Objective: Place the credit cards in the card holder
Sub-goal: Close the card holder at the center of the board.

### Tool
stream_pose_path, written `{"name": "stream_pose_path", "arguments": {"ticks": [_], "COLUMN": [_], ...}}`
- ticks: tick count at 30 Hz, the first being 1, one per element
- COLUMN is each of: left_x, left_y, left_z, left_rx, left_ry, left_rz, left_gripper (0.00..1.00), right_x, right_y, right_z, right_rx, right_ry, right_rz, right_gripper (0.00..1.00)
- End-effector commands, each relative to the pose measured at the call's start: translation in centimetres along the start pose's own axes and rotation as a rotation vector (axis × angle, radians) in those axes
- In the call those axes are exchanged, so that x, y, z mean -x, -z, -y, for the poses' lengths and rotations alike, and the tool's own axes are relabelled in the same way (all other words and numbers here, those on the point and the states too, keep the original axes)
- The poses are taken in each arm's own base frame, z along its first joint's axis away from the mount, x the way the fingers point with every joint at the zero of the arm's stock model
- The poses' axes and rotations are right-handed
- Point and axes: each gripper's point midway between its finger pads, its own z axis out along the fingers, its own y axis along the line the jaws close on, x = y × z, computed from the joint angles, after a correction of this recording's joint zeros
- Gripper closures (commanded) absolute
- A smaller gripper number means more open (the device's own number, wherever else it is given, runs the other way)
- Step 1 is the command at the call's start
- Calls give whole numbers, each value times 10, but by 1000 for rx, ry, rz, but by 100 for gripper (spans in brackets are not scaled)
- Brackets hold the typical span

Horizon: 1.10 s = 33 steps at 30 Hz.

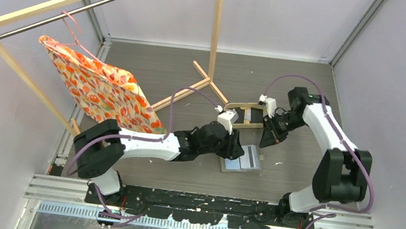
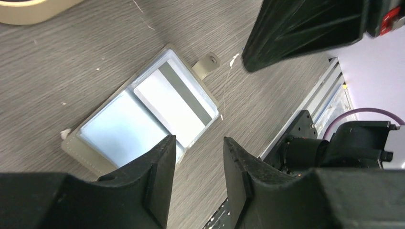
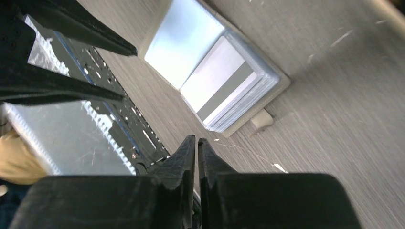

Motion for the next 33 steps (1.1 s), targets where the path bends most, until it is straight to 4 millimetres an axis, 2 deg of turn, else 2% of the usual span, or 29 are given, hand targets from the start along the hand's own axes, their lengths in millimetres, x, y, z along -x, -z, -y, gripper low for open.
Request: {"name": "stream_pose_path", "arguments": {"ticks": [1,5,7,12,13,17,21,22,27,33], "left_x": [25,32,37,58,61,62,53,50,26,4], "left_y": [29,49,62,91,96,106,102,98,73,58], "left_z": [14,13,10,11,12,4,-4,-6,-21,-35], "left_rx": [4,79,132,172,160,148,129,113,30,80], "left_ry": [-197,-350,-403,-449,-442,-395,-312,-281,-88,17], "left_rz": [47,60,88,239,266,335,359,370,278,193], "left_gripper": [57,56,55,54,51,30,3,1,0,7], "right_x": [16,19,17,5,3,-7,-14,-15,-17,-22], "right_y": [34,50,49,40,39,31,21,19,3,-10], "right_z": [-16,-17,-16,-12,-11,4,17,20,26,36], "right_rx": [-21,-86,-101,-117,-122,-164,-164,-168,-198,-236], "right_ry": [108,131,124,130,127,84,5,-12,-33,-63], "right_rz": [187,309,328,315,311,263,199,183,109,26], "right_gripper": [87,75,66,57,56,53,54,54,55,56]}}
